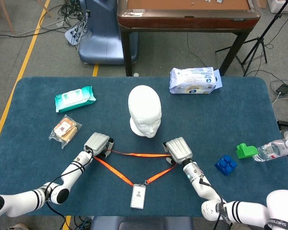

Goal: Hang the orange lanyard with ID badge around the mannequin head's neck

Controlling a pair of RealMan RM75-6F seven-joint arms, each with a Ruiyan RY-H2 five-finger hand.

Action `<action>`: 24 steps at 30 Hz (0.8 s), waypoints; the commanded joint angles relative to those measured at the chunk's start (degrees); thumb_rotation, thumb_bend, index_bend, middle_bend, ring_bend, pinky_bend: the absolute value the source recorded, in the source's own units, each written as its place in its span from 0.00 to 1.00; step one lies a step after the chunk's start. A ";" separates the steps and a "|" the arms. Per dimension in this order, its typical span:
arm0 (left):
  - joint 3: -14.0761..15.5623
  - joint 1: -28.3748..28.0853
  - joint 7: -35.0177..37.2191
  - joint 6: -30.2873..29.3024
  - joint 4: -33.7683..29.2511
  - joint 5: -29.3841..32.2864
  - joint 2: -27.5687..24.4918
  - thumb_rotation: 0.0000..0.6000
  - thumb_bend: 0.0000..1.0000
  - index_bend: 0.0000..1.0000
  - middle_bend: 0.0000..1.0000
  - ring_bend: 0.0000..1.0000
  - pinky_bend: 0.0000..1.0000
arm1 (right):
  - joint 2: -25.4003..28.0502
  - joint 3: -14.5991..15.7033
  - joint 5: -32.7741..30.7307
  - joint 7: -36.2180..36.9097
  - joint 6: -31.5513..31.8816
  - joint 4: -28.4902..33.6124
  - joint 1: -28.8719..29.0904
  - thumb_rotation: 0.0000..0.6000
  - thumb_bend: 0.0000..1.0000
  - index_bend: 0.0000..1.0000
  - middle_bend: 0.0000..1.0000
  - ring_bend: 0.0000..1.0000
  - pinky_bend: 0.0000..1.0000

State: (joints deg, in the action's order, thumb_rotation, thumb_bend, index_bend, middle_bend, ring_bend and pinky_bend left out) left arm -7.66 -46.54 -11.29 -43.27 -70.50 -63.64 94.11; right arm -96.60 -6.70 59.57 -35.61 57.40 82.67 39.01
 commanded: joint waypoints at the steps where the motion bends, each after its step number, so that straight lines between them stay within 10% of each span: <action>1: 0.16 -0.05 -0.31 0.06 -0.06 0.00 -0.08 1.00 0.36 0.56 1.00 1.00 1.00 | -0.85 -0.10 -0.36 0.01 -0.11 -0.93 0.23 1.00 0.22 0.53 1.00 1.00 1.00; 24: 0.13 0.11 -0.39 -0.27 -0.84 0.71 -0.52 1.00 0.36 0.56 1.00 1.00 1.00 | -4.38 -0.89 -2.57 -1.08 -0.54 -4.97 1.46 1.00 0.30 0.56 1.00 1.00 1.00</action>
State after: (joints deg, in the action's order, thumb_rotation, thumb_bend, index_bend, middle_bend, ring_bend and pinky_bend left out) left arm -7.53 -46.43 -11.69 -43.53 -71.34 -62.93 93.59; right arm -100.93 -7.58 57.04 -36.68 56.90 77.75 40.43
